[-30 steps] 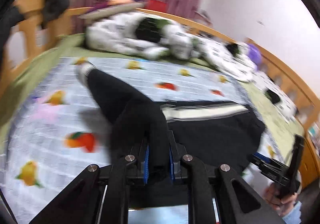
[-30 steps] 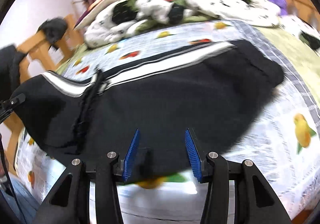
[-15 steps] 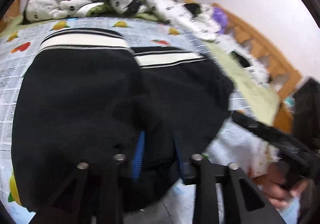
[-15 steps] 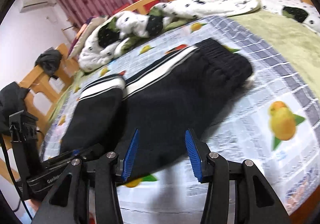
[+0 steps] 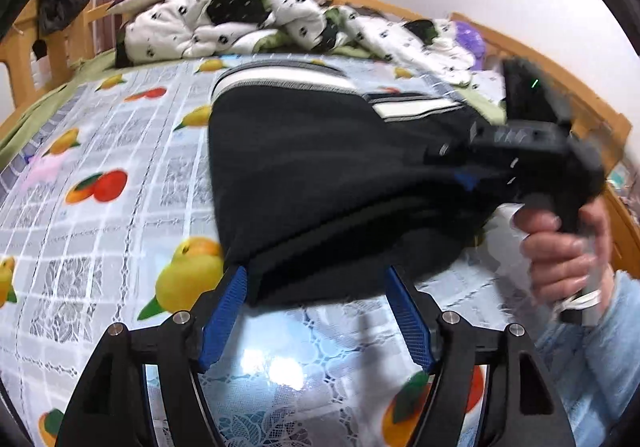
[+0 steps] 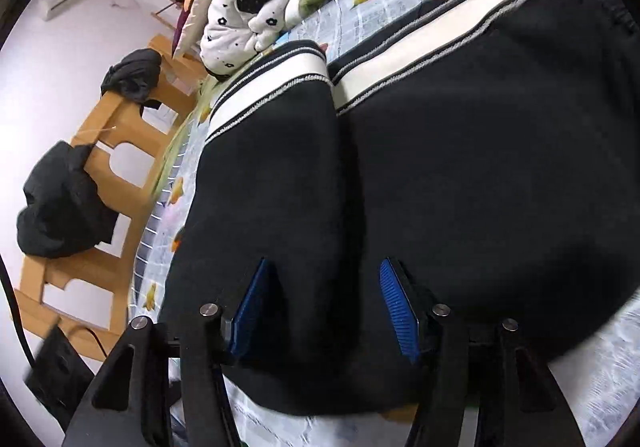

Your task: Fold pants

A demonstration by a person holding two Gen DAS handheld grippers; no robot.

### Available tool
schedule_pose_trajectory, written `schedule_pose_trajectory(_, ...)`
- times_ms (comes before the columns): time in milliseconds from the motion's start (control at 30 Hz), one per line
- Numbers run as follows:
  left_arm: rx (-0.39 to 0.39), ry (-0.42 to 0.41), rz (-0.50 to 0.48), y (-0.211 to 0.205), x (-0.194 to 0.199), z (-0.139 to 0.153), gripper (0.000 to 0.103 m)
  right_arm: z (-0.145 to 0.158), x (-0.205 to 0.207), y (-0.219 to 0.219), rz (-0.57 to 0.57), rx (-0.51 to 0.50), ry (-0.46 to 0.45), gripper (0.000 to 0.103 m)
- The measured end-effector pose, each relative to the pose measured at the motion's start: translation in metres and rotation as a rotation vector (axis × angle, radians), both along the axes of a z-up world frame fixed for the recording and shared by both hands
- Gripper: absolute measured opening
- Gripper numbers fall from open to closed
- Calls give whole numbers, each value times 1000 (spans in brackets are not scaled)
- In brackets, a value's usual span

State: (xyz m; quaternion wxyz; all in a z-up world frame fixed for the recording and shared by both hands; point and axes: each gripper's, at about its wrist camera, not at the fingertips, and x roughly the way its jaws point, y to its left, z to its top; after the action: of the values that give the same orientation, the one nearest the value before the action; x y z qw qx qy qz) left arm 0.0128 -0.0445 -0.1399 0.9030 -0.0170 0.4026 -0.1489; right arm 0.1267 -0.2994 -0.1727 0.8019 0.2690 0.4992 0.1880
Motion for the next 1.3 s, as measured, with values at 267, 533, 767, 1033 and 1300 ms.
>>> schedule_pose_trajectory(267, -64, -34, 268, 28, -10, -3, 73, 40, 26, 22, 188, 10, -106, 19)
schedule_pose_trajectory(533, -249, 100, 140, -13, 26, -20, 77, 83, 35, -2, 182, 24, -220, 18)
schedule_pose_trajectory(767, 4, 35, 253, -55, 32, -29, 76, 99, 18, -38, 159, -22, -323, 17)
schedule_pose_trajectory(1033, 86, -53, 36, -81, 18, -1, 77, 115, -12, -162, -114, -98, -460, 17)
schedule_pose_trajectory(1300, 26, 99, 67, -80, 30, -22, 79, 30, -6, -213, -228, -365, -173, 19)
